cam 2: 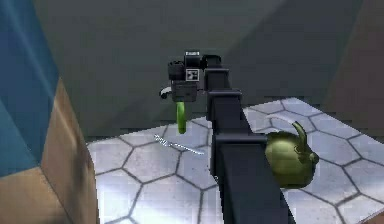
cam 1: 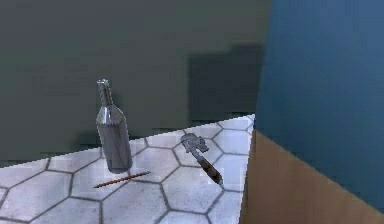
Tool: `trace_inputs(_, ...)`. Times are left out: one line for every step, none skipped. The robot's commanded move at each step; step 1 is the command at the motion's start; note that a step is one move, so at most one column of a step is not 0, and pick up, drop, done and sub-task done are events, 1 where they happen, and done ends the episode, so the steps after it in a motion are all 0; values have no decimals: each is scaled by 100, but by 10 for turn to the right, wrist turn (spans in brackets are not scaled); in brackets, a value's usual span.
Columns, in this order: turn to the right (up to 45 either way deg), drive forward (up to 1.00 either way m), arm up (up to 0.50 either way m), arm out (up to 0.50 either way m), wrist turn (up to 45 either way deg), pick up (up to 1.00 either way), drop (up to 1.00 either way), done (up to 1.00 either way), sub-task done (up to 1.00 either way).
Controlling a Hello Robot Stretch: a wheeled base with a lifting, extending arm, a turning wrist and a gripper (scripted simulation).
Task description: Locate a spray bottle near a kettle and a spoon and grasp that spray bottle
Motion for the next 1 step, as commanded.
trace_inputs(0, 0, 0, 0, 0, 0, 0, 100, 0)
